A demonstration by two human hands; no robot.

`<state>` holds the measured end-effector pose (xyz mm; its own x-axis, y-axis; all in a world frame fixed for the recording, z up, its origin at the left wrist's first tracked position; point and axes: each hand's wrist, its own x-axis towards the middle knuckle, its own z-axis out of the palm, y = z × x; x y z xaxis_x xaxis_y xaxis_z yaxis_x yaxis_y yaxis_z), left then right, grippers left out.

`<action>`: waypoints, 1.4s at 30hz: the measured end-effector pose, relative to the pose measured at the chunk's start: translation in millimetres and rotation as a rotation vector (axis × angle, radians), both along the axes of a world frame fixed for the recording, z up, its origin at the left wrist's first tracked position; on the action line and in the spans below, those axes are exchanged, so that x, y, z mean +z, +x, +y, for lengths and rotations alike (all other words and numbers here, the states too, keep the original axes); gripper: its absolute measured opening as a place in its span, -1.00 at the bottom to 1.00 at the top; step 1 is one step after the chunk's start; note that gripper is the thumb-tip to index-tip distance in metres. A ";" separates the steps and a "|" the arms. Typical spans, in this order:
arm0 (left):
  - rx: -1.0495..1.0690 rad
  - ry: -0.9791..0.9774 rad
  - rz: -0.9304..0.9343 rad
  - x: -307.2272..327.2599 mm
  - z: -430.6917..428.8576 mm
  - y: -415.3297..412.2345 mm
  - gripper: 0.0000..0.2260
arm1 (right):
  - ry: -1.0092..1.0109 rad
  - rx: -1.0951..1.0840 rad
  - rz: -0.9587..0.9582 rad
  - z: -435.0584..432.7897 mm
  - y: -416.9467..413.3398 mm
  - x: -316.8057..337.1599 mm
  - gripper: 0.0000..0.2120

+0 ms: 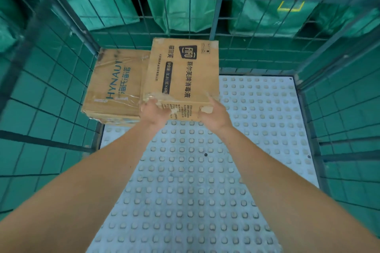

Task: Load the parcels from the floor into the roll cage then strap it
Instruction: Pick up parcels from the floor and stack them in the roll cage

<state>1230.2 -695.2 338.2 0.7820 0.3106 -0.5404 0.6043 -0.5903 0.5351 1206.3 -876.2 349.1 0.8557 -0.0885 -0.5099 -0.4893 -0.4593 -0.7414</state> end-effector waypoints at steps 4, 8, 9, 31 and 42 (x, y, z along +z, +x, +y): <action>-0.006 -0.137 -0.018 72.2 -11.8 -29.7 -0.55 | 0.089 -0.106 -0.040 -7.9 -34.5 71.4 -0.36; -0.030 -0.237 -0.075 138.5 -26.4 -65.2 -0.58 | 0.199 -0.212 -0.066 -11.2 -70.4 137.8 -0.43; -0.026 -0.253 -0.096 153.6 -30.0 -74.3 -0.61 | 0.220 -0.230 -0.077 -11.9 -79.4 151.2 -0.45; -0.396 -0.473 -0.138 286.3 -96.4 -203.0 -0.69 | 0.157 -0.595 -0.259 -53.1 -276.2 265.0 -0.53; -0.840 -0.525 -0.017 274.9 -159.2 -331.3 -0.73 | 0.074 -1.106 -0.276 -49.1 -468.7 263.9 -0.46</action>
